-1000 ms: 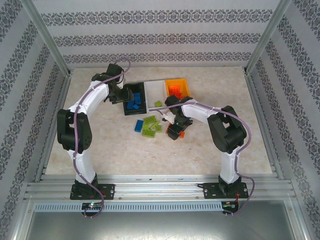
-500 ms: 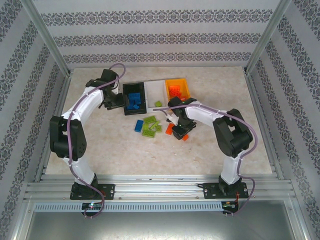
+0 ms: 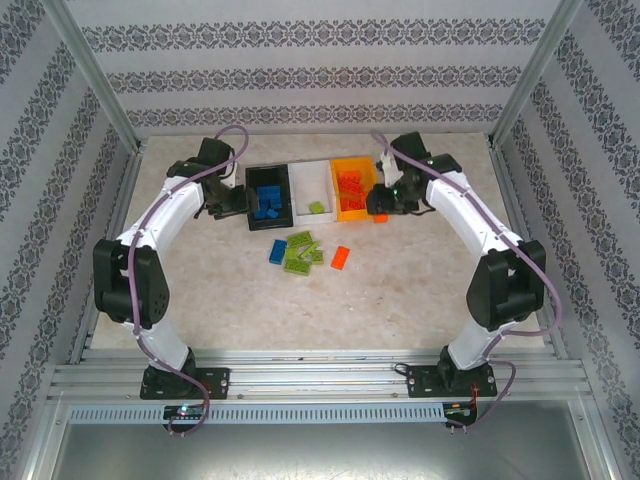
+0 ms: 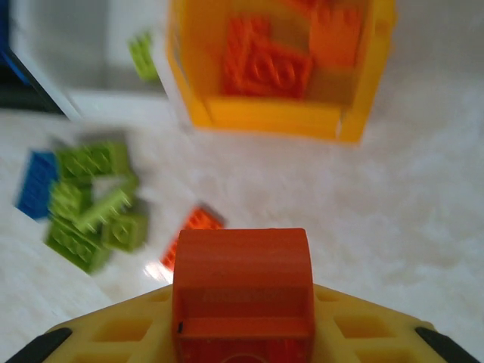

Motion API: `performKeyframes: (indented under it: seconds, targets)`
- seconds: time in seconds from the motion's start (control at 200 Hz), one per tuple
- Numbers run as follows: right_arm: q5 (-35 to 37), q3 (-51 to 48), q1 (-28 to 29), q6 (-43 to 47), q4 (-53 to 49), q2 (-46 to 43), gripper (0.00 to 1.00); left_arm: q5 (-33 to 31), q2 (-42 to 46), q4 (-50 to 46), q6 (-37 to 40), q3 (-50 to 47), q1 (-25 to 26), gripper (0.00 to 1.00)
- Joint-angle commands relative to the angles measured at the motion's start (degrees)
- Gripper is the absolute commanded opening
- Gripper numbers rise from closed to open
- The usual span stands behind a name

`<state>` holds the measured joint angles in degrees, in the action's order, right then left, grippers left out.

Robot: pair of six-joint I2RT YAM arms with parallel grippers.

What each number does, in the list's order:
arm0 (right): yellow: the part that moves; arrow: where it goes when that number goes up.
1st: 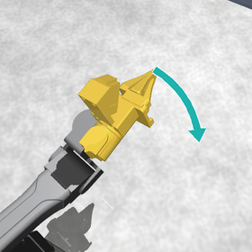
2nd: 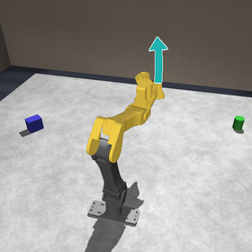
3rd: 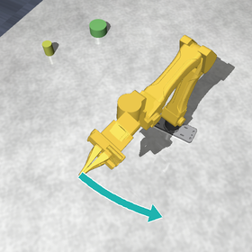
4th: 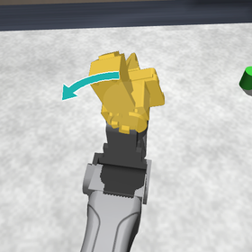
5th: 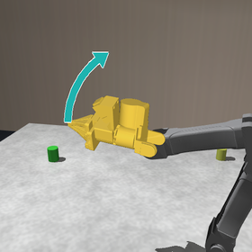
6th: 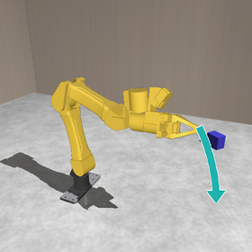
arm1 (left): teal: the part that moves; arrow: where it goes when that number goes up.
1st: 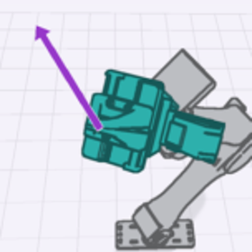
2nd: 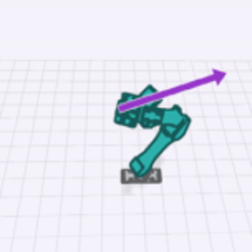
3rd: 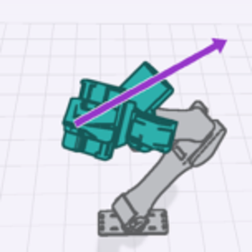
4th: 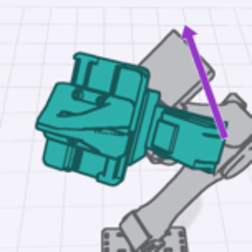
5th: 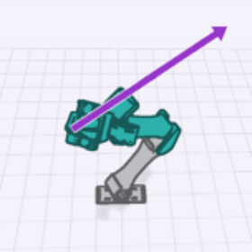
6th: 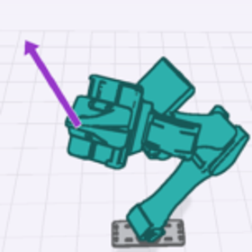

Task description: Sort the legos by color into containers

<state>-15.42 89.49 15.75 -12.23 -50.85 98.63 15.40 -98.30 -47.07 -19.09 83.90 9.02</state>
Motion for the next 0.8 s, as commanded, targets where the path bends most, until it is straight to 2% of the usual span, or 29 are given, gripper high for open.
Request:
performKeyframes:
  seconds: [0.0,0.15,0.38,0.53,0.794]
  targets:
    - [-5.15,6.17,-1.32,-8.05,1.72,5.76,0.39,1.46,2.57,0.9,0.69,-1.96,1.4,0.56]
    - [-6.16,15.94,-2.39,-12.02,1.41,14.88,0.39,0.78,4.01,0.82,0.38,-4.21,4.65,0.57]
    - [-5.32,26.7,-2.67,-13.06,-1.09,25.56,0.39,1.29,5.53,2.23,-1.38,-8.79,9.33,0.57]
    - [-4.98,29.01,-2.74,-13.51,-1.51,28.59,0.4,0.38,5.68,2.43,-1.47,-10.57,11.74,0.58]
    - [-4.44,27.93,-2.72,-13.66,-1.09,29.37,0.43,-0.71,3.39,2.38,-0.7,-11.87,12.96,0.59]
